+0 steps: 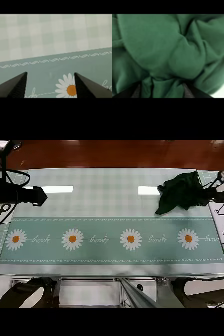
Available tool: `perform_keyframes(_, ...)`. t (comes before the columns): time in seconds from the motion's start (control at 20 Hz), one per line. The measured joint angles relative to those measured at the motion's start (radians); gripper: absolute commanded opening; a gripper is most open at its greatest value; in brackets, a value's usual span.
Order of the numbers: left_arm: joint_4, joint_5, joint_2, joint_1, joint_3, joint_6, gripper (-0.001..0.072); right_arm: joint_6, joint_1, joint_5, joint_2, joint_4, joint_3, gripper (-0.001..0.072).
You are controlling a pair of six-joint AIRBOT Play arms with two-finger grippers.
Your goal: Fold the shirts.
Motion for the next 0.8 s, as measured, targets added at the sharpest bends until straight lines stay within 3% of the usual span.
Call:
perform_keyframes(0.05, -0.007, 0.0, -0.003, 0.0, 0.0, 0.0, 0.0709, -0.001, 0.015, -0.006, -0.018, 0.005, 0.001, 0.0044)
perform_keyframes(0.2, -0.016, -0.001, -0.009, 0.0, 0.0, 0.0, 0.0709, -0.006, 0.047, 0.001, -0.034, 0.022, 0.01, 0.0039)
perform_keyframes(0.35, -0.025, -0.001, -0.011, 0.0, 0.001, -0.001, 0.0709, -0.083, 0.063, 0.028, 0.039, 0.027, 0.071, 0.0039)
perform_keyframes(0.8, -0.233, -0.002, -0.005, 0.0, 0.114, -0.001, 0.0708, -0.296, 0.071, 0.042, 0.566, 0.155, 0.418, 0.0039)
